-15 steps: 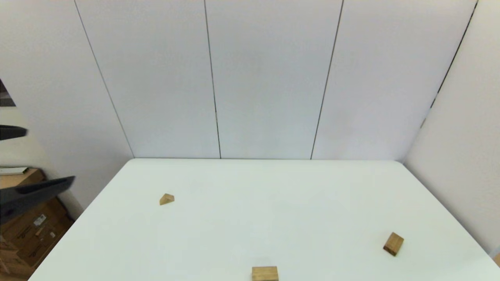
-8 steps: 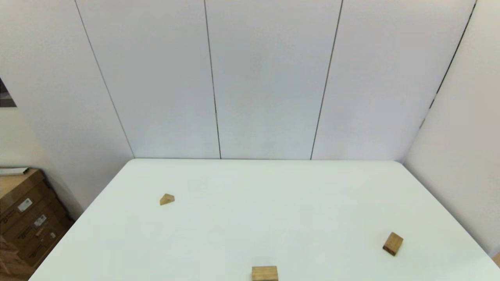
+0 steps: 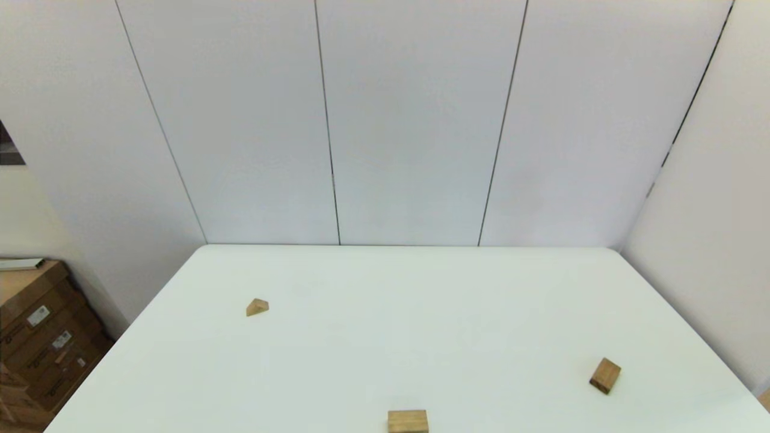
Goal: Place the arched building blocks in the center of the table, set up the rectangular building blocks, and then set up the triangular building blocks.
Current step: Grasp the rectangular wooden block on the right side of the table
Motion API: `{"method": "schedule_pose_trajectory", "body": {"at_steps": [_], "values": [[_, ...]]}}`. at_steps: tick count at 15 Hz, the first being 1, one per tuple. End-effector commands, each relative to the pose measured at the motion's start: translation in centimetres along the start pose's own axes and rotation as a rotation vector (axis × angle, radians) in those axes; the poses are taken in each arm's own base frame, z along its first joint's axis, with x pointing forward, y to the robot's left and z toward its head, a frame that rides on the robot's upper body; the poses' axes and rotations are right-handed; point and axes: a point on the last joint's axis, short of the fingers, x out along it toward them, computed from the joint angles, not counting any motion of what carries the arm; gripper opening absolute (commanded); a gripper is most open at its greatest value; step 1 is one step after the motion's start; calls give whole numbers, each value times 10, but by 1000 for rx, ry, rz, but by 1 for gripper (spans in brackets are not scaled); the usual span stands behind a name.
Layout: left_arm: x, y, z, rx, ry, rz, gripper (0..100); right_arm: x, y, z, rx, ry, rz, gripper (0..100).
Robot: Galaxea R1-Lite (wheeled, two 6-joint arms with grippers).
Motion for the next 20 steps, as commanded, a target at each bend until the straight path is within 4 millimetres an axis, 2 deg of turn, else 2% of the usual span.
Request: {"method": "schedule_pose_trajectory", "body": {"at_steps": [1,4,11,12,14,15,16,17,18,20], "values": [[12,-6,-13,-97,-86,-53,100,0,0,0,0,2,0,100],[17,-10,-23,-157,-63,-144,100,0,0,0,0,0,0,100],[17,-10,-22,-174,-76,-144,100,0,0,0,-3,2,-1,100],[17,-10,-22,-171,-76,-143,100,-2,0,5,-12,-3,-1,100],[16,-10,-22,-182,-77,-144,100,-4,0,35,-12,74,-4,100],[16,-10,-22,-184,-77,-142,100,6,0,54,-11,237,-21,100],[17,-10,-21,-182,-77,-142,100,25,-1,70,-13,422,-80,100],[16,-10,-21,-182,-78,-142,100,57,-3,79,-14,605,-143,100],[16,-10,-21,-182,-78,-142,100,102,-4,81,-3,788,-191,100],[16,-10,-22,-182,-77,-142,100,171,-6,61,-27,1008,-240,100]]}}
